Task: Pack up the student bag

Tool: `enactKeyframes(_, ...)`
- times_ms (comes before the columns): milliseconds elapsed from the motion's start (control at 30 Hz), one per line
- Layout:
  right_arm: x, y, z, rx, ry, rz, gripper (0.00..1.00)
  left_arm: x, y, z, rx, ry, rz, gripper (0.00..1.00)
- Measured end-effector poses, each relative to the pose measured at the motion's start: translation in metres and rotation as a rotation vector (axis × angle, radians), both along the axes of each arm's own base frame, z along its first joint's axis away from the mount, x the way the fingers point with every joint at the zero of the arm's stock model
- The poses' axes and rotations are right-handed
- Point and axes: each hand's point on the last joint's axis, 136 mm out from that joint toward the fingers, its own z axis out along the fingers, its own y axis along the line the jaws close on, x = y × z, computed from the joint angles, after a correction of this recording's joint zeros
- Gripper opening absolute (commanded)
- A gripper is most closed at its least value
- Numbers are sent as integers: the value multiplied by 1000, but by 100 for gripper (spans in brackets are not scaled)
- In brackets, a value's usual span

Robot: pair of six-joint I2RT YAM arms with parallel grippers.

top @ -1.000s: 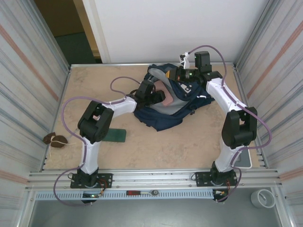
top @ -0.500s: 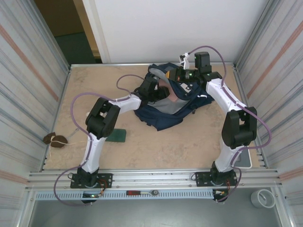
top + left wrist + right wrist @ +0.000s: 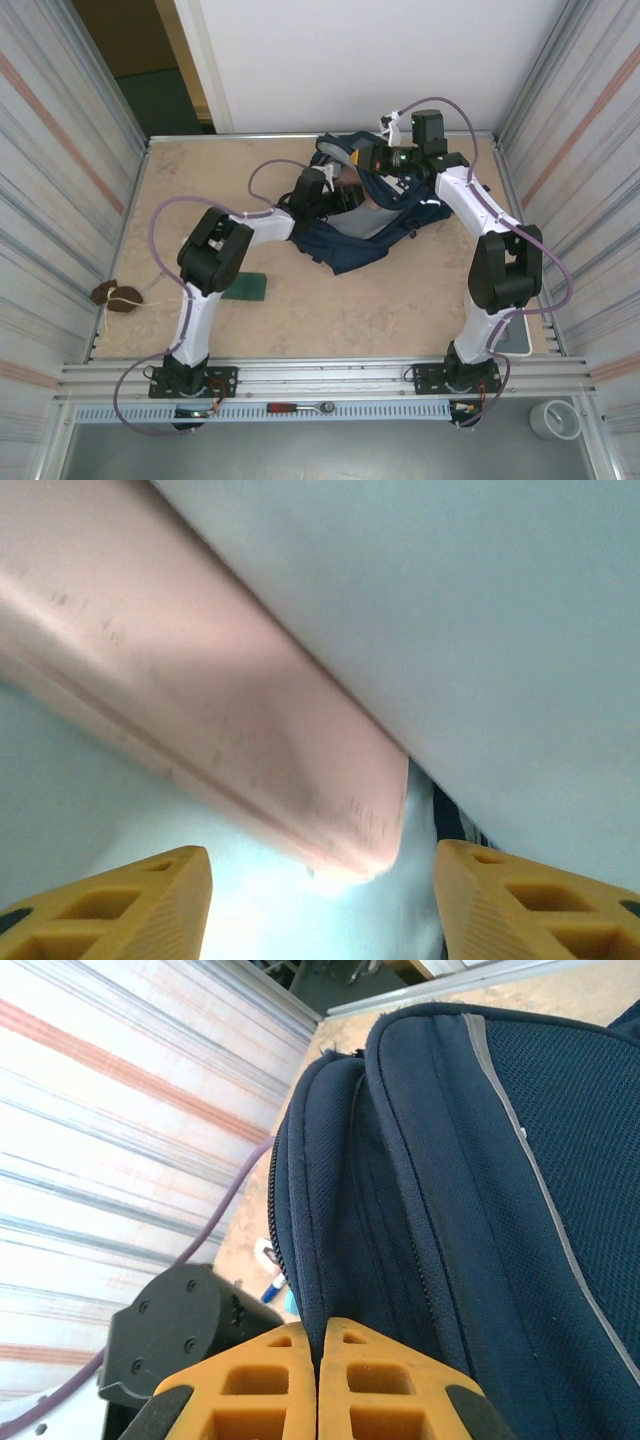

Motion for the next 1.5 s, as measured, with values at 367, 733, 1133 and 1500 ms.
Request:
enactKeyframes(367, 0, -7, -8, 13, 9, 4, 0, -84, 106, 64, 264, -50, 116, 82)
enactKeyframes(733, 0, -7, -13, -15, -10, 5, 0, -167, 290, 11, 891, 148, 475, 99)
enactKeyframes(1133, -4, 1, -23, -36, -9, 28, 0, -214, 350, -35, 946, 385, 564, 95)
enactKeyframes(1500, -5, 5, -29, -40, 2, 35, 0, -212, 325, -71, 873, 492, 445, 89)
